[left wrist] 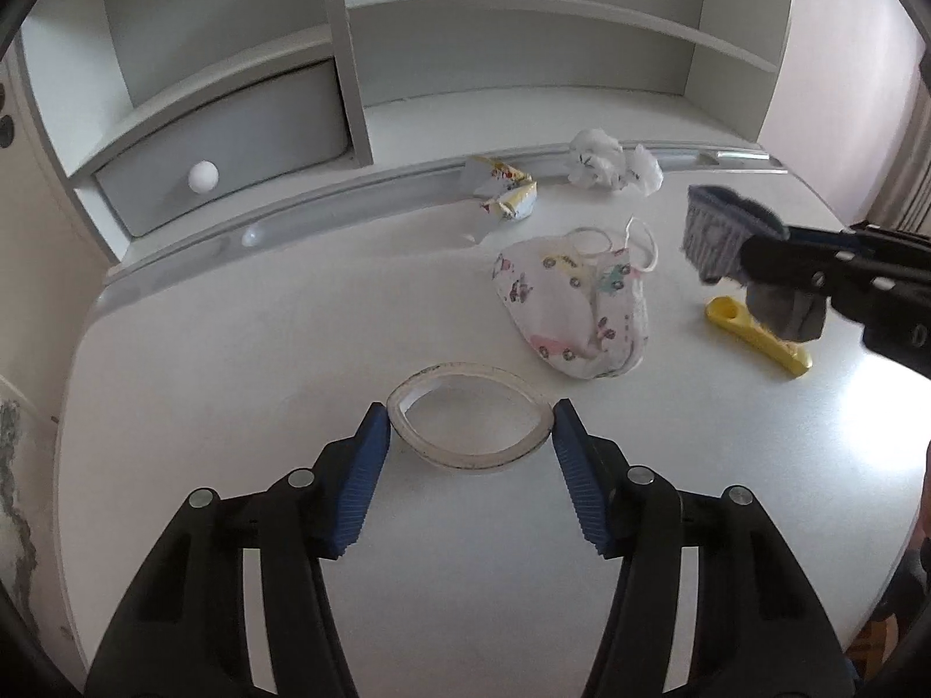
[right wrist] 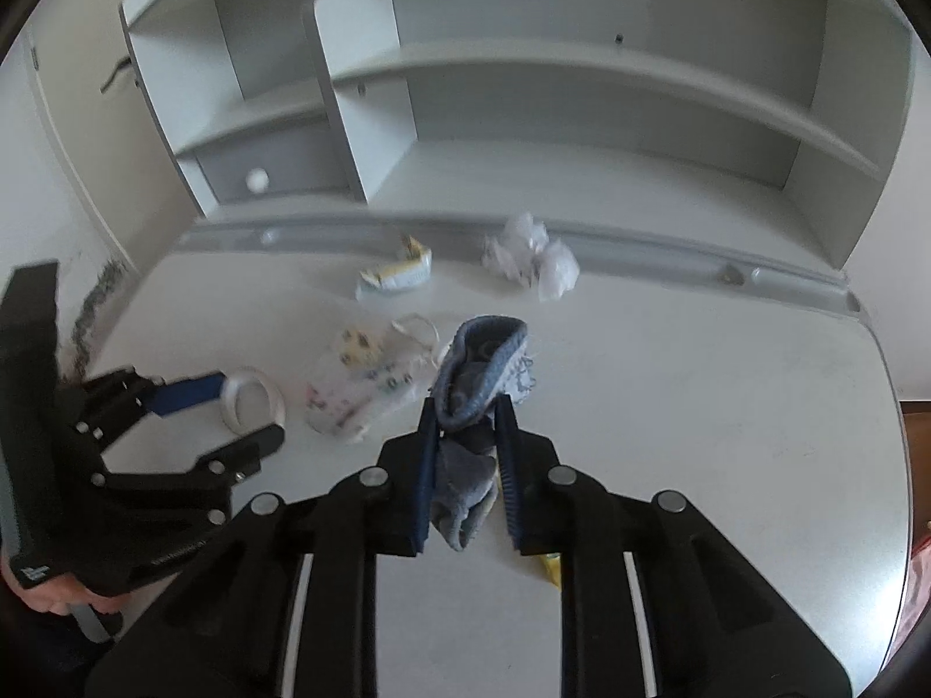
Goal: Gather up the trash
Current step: 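Carry the ring and grey sock over the black bin and release them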
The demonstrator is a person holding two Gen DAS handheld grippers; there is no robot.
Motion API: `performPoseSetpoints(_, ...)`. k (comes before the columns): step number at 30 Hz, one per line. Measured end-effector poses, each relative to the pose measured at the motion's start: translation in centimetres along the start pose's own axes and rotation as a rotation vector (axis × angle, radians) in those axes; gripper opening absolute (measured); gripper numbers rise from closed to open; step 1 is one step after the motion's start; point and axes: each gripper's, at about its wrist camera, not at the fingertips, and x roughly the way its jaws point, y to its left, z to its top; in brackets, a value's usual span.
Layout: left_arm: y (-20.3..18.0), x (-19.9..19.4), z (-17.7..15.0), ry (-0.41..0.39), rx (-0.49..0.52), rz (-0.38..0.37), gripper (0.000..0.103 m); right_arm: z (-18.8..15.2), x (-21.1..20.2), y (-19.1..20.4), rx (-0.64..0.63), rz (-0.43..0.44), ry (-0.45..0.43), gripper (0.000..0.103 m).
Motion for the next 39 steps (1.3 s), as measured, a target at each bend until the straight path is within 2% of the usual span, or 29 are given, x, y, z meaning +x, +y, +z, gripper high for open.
performPoseSetpoints(6, -0.8, -3.5, 0.5, -0.043, 0.018, 0.021, 0.056, 0.2, -4.2, -0.7, 0.029, 0.030, -0.072, 0.019)
performPoseSetpoints(12, -3.5, -7.8, 1.4, -0.097, 0.057, 0.013, 0.056, -1.8, -9.7, -3.9, 0.069, 0.010, -0.113, 0.019)
performPoseSetpoints(18, -10.1, -10.7, 1.9, -0.124, 0.148, -0.051, 0.056, -7.1, -16.4, -10.4, 0.161, -0.076, -0.135, 0.019)
performPoseSetpoints(19, -11.5, -10.9, 1.9, -0.126, 0.169, -0.066, 0.056, -8.9, -17.9, -12.3, 0.187, -0.106, -0.137, 0.019)
performPoseSetpoints(21, -15.4, -11.3, 1.5, -0.129, 0.216, -0.113, 0.056, -11.2, -19.6, -14.8, 0.225, -0.141, -0.136, 0.019)
performPoseSetpoints(25, -23.8, -11.4, 0.5, -0.114, 0.310, -0.234, 0.056, -18.3, -23.8, -21.9, 0.356, -0.231, -0.121, 0.019)
performPoseSetpoints(29, -34.2, -10.9, -2.0, -0.066, 0.420, -0.393, 0.056, -25.6, -27.2, -27.1, 0.475, -0.311, -0.106, 0.019)
performPoseSetpoints(35, -50.0, -11.0, -8.5, 0.042, 0.611, -0.610, 0.056, -37.3, -31.7, -33.6, 0.655, -0.419, -0.058, 0.019)
performPoseSetpoints(39, -57.6, -10.5, -12.9, 0.128, 0.712, -0.688, 0.056, -45.0, -33.1, -36.5, 0.774, -0.440, -0.026, 0.019)
